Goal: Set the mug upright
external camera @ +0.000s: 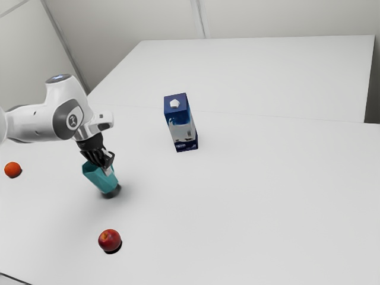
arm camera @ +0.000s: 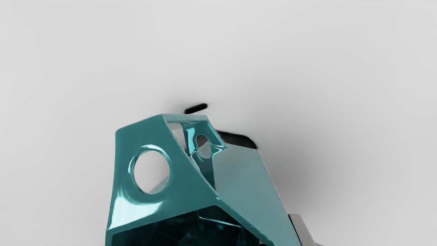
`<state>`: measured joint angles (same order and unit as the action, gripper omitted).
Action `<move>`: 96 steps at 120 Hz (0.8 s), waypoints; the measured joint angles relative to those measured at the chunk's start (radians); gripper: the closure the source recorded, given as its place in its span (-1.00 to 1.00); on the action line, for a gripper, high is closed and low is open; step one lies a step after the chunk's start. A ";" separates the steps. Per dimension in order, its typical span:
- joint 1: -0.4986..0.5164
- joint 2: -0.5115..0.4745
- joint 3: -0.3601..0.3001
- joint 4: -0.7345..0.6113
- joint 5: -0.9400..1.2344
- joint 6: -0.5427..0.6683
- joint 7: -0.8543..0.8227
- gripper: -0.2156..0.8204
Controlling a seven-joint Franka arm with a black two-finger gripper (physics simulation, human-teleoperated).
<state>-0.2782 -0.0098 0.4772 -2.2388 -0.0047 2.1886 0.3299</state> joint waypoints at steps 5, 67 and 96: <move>-0.001 0.006 0.000 0.001 0.004 -0.001 -0.011 0.93; -0.081 0.097 0.000 0.055 0.048 -0.003 -0.093 0.93; -0.076 0.105 -0.001 0.059 0.059 -0.003 -0.113 0.93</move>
<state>-0.3541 0.0953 0.4758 -2.1795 0.0541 2.1859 0.2174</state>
